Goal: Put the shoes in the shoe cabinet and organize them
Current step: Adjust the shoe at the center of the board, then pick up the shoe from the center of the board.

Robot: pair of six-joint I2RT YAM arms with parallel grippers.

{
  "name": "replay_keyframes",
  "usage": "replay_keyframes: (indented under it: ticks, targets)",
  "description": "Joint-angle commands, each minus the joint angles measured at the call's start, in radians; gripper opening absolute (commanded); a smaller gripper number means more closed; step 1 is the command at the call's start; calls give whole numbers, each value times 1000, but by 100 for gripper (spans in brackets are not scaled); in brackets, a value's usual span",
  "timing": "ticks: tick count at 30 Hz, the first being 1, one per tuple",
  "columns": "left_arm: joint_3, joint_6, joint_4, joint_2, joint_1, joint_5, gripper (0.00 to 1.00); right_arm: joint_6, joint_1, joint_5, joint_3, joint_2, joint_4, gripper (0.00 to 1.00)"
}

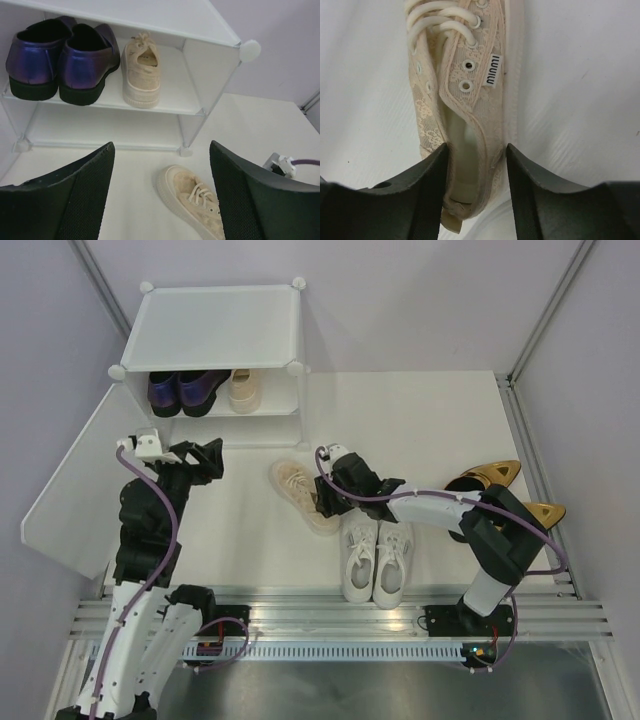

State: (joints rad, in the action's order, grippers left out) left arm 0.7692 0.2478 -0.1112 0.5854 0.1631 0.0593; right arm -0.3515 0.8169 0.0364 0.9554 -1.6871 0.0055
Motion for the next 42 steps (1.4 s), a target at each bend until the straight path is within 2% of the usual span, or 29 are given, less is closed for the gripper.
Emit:
replay_keyframes:
  ticks: [1,2,3,4,10,14,22,26,31,33,35,36,37,42]
  targets:
    - [-54,-50,15,-68,7,25,79,6,25,-1,84,-43,-45,52]
    - [-79,-47,19,-79,12,36,85,5,28,-3,115,-49,-56,52]
    - [-82,-30,21,-88,12,66,97,-3,33,-10,130,-57,-79,52]
    - [-82,-25,21,-99,13,74,100,-27,34,-21,146,-74,-94,52]
    - [-82,-28,22,-127,29,73,100,-177,51,16,189,-98,-133,58]
    - [-79,-28,22,-133,36,56,100,-234,120,45,216,-109,-111,70]
    - [-82,-31,24,-136,44,43,100,-294,174,204,247,-146,73,73]
    - [-82,-33,28,-113,49,13,100,-284,173,197,215,-123,102,74]
    - [-56,-36,5,-38,47,-55,100,-254,159,158,129,-13,100,75]
    - [-42,-53,-17,5,47,-156,100,-235,146,119,96,58,87,76]
    - [8,-77,-62,101,49,-278,100,-201,125,94,50,105,51,77]
    - [33,-84,-129,137,47,-308,100,-193,114,82,33,156,39,77]
    - [76,-93,-154,210,49,-331,100,-179,87,89,-5,180,21,78]
    - [137,-125,-248,364,68,-443,100,-147,-10,88,-139,377,-47,81]
